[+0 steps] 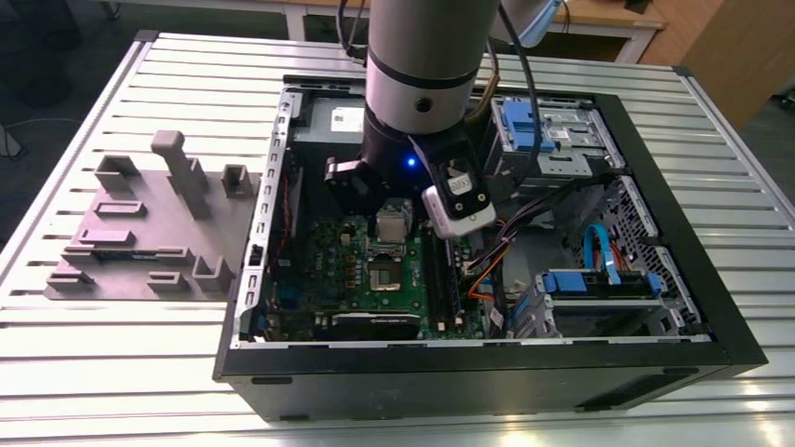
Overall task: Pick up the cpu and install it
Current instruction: 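Place the cpu into insertion slot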
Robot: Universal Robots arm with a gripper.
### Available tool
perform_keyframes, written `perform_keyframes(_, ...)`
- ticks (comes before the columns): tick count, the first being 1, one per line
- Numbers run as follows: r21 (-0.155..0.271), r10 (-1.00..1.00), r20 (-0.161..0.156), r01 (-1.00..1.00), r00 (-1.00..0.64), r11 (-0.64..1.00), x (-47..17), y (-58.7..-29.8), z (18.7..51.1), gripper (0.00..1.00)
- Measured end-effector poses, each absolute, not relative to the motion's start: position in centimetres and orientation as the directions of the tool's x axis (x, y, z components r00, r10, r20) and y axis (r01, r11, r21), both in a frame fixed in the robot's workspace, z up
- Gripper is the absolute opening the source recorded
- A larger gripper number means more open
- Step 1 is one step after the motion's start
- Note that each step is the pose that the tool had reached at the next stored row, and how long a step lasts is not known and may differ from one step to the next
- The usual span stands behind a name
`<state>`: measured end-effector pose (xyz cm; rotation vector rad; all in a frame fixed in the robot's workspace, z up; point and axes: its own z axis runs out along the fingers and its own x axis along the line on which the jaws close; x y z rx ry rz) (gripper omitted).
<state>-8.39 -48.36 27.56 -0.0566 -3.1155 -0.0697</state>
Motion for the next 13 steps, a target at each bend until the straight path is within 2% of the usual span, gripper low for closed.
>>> perform_keyframes(13,0.044,0.000,0.027,0.001,-1.000,0.999,-7.9,-49.1,25.3,0.47)
